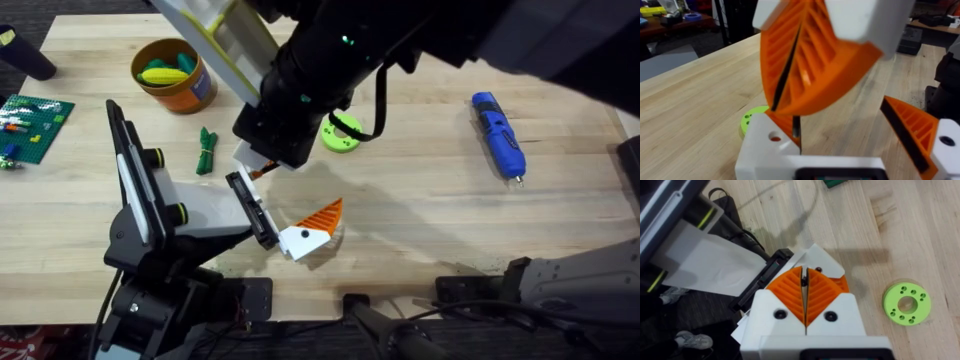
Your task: Pick up the gripper from the table and insert it into the empty holder that is missing its gripper. Then pick up a screw, insert it into the mounting hole, and use the screwdriver to tighten it. Finally, clean up the table by picking up the vegetable and placing it into the bucket.
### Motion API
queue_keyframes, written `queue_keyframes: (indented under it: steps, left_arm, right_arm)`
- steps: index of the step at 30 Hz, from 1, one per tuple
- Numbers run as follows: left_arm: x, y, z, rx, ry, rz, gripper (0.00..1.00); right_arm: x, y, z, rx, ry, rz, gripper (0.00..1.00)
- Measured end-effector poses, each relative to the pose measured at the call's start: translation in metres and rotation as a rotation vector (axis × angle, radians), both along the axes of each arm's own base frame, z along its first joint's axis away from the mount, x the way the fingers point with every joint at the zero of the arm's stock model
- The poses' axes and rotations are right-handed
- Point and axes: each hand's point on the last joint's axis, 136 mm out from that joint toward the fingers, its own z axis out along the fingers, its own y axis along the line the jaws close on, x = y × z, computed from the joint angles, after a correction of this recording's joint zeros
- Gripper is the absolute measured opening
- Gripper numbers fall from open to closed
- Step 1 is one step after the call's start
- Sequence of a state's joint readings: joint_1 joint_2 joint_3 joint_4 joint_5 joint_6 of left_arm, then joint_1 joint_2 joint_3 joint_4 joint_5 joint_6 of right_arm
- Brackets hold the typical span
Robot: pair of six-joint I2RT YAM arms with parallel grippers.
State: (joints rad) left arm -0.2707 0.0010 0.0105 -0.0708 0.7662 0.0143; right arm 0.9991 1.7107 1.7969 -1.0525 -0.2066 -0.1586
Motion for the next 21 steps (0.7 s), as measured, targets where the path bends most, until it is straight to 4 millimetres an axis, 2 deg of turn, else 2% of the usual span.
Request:
queue_keyframes:
  steps: [21]
  left_arm:
    - [0.000,0.000,0.000,0.000,0.000,0.000,0.982]
  right_arm:
    - [0.013,0.007,0.006,0.028,-0.070,-0.009,0.006]
